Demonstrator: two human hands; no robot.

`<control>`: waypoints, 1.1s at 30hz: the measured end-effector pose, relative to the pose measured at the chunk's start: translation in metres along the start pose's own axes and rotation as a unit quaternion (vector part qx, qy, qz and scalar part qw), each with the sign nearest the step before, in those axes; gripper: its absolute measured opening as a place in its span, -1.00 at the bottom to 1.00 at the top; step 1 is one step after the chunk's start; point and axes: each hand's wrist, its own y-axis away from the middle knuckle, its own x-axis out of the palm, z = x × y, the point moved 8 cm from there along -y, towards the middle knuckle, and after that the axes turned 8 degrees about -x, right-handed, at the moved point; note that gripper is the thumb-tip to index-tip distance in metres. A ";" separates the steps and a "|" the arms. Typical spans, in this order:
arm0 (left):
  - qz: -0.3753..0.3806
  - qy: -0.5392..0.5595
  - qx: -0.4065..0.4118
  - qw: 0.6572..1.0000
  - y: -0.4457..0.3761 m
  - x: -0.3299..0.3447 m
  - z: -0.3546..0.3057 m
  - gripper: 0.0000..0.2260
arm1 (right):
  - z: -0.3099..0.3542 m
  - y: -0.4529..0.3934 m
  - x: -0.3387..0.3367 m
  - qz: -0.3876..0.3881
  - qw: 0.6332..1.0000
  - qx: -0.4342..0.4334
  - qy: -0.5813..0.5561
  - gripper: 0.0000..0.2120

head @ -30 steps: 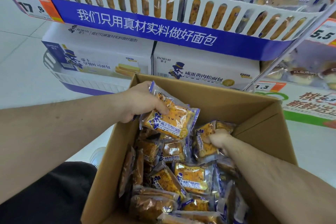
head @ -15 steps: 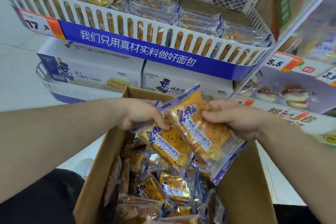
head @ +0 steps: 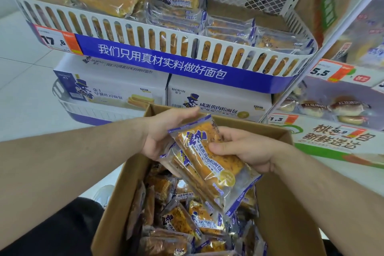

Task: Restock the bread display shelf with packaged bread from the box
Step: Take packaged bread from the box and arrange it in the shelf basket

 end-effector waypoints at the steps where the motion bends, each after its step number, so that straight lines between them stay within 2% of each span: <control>1: 0.030 -0.041 -0.025 0.998 0.000 0.004 0.003 -0.28 | -0.004 -0.001 -0.001 -0.009 1.000 0.011 0.000 -0.44; 3: 0.110 -0.116 -0.065 0.985 0.004 0.013 0.012 -0.17 | -0.009 -0.003 -0.002 -0.020 0.999 0.025 0.019 -0.43; 4: 0.121 -0.144 -0.070 0.980 0.004 0.012 0.015 -0.15 | -0.009 -0.003 -0.003 -0.024 0.999 0.024 0.036 -0.44; 6: 0.135 -0.152 -0.060 0.977 0.004 0.018 0.017 -0.30 | -0.003 -0.003 -0.009 -0.042 0.997 0.016 0.060 -0.45; 8: 0.120 -0.114 -0.037 0.985 -0.004 0.016 0.019 -0.40 | 0.004 -0.001 -0.021 -0.086 0.994 0.005 0.063 -0.44; 11: 0.094 -0.037 -0.026 0.995 -0.015 0.011 0.027 -0.36 | 0.009 0.003 -0.028 -0.117 0.982 0.006 0.149 -0.41; 13: 0.104 -0.017 -0.024 0.994 -0.020 0.014 0.034 -0.34 | 0.009 0.006 -0.026 -0.111 0.978 0.016 0.176 -0.52; 15: 0.111 0.003 -0.005 0.994 -0.022 0.013 0.033 -0.37 | 0.014 0.014 -0.032 -0.133 0.984 0.019 0.113 -0.64; 17: 0.107 0.039 0.020 0.993 -0.023 0.006 0.028 -0.37 | 0.025 0.027 -0.042 -0.168 0.985 0.014 0.034 -0.53; 20: 0.141 0.104 0.078 0.981 -0.017 0.001 0.013 -0.35 | 0.034 0.042 -0.066 -0.267 0.964 -0.015 -0.003 -0.32; 23: 0.129 0.158 0.121 0.971 -0.013 -0.008 -0.002 -0.44 | 0.020 0.047 -0.070 -0.329 0.939 -0.017 -0.100 0.00; 27: 0.074 0.181 0.148 0.969 -0.010 -0.013 -0.011 -0.63 | 0.013 0.040 -0.034 -0.248 0.944 -0.005 -0.216 -0.27; 31: 0.001 0.133 0.158 0.979 -0.001 -0.010 -0.014 -0.67 | 0.020 0.035 -0.016 -0.205 0.957 -0.015 -0.203 -0.27; 33: -0.030 0.107 0.142 0.984 0.006 -0.005 -0.014 -0.68 | 0.022 0.034 -0.015 -0.218 0.962 -0.020 -0.160 -0.33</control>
